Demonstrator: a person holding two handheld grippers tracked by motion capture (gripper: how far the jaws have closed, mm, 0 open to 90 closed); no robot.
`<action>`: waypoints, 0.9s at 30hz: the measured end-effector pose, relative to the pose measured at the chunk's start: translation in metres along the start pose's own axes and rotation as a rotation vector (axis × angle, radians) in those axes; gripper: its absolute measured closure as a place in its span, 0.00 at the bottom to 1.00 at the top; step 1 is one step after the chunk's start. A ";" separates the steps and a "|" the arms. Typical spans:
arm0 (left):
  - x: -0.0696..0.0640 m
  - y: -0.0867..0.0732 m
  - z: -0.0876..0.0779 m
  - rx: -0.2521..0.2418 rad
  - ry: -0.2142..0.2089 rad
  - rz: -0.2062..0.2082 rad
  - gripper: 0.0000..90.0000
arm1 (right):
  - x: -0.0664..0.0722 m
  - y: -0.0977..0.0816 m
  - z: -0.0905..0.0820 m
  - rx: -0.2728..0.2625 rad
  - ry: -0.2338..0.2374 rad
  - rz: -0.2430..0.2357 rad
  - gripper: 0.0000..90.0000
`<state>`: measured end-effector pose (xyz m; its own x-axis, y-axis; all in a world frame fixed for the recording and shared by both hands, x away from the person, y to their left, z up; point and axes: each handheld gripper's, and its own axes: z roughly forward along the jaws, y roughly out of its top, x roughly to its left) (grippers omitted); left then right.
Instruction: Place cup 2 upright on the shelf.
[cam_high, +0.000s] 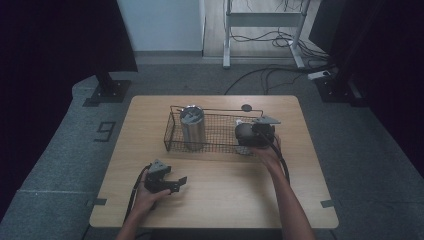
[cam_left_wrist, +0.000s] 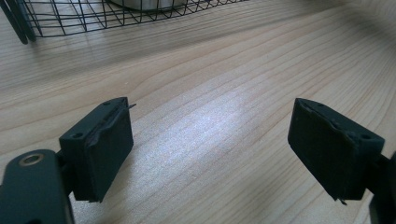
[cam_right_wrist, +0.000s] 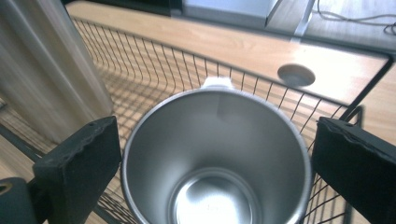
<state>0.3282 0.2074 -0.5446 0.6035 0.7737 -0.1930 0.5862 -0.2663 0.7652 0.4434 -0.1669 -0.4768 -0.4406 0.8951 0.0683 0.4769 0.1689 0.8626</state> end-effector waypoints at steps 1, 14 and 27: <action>0.000 0.000 0.000 0.000 0.000 0.000 0.16 | 0.000 0.001 -0.002 -0.011 -0.002 0.003 0.02; -0.001 0.000 0.000 0.000 0.004 0.006 0.16 | 0.000 -0.002 -0.038 -0.086 0.011 0.010 0.05; -0.002 0.000 0.000 0.001 0.007 0.008 0.16 | -0.002 -0.030 -0.068 -0.099 0.040 0.009 0.11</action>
<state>0.3270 0.2059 -0.5444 0.6041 0.7758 -0.1822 0.5819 -0.2732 0.7660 0.3783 -0.2020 -0.4687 -0.4675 0.8789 0.0948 0.4044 0.1173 0.9070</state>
